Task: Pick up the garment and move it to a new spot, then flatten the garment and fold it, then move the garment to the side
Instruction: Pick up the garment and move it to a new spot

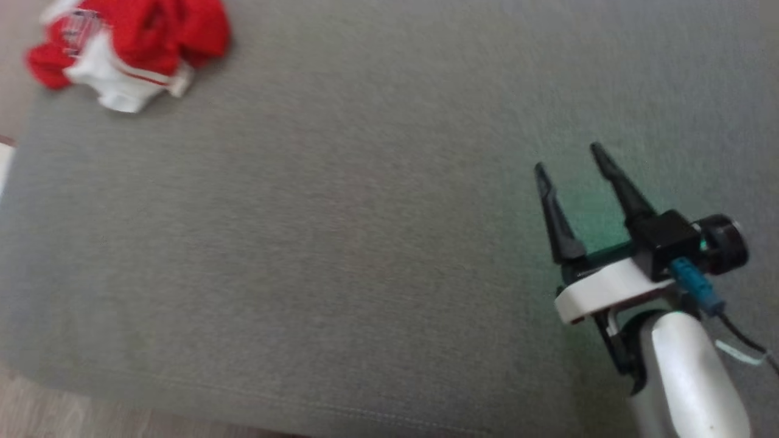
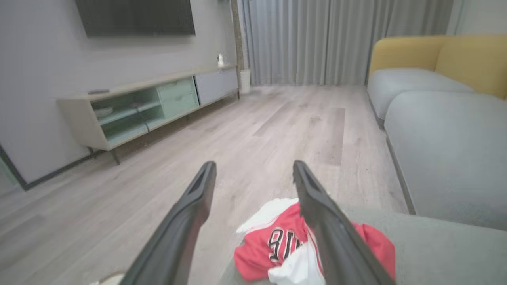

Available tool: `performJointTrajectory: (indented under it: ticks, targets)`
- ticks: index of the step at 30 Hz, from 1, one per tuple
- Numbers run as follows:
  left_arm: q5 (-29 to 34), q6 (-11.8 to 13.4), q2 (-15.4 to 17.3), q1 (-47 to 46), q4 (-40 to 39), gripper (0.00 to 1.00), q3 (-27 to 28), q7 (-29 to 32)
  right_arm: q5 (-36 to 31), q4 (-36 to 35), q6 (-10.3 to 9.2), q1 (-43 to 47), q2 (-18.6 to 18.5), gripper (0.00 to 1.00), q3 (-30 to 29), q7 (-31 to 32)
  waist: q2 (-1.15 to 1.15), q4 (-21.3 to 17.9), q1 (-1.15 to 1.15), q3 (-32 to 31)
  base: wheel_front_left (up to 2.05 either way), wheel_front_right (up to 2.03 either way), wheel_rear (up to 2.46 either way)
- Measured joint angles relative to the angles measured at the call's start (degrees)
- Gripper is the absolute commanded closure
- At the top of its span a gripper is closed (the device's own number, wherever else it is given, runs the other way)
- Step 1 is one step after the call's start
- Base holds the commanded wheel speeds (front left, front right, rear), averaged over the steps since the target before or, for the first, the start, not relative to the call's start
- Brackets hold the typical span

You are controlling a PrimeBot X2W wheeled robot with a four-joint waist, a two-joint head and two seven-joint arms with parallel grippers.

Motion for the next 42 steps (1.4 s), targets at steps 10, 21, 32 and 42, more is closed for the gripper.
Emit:
performJointTrajectory:
  ticks: [10,21,32,42]
  targets:
    - [0.36,-5.58,-5.36,-9.66,18.73,0.00,-4.70,1.52,-1.34,-3.50,0.00,-1.81,-0.07,0.00,-1.55,1.09,0.00,-6.32,0.00,9.68,0.00,0.00,0.00]
    - [0.51,-9.31,-6.80,-14.11,30.39,0.00,-6.20,-0.71,-1.33,-3.28,0.00,-2.30,-0.07,0.00,-2.35,0.64,0.00,-9.72,-0.02,13.88,0.00,0.00,0.00]
    - [4.78,-10.49,-5.15,-16.78,34.46,1.00,-9.20,-5.59,0.43,0.19,0.00,-2.36,-0.05,0.00,-2.61,-1.72,0.00,-10.30,-0.02,9.96,0.00,0.00,0.00]
    - [10.80,-12.37,-0.14,-22.68,29.52,1.00,-15.23,-4.83,5.72,7.33,0.00,-1.52,-0.03,0.00,-2.15,-5.76,0.00,-12.46,-0.03,-1.47,0.00,0.00,0.00]
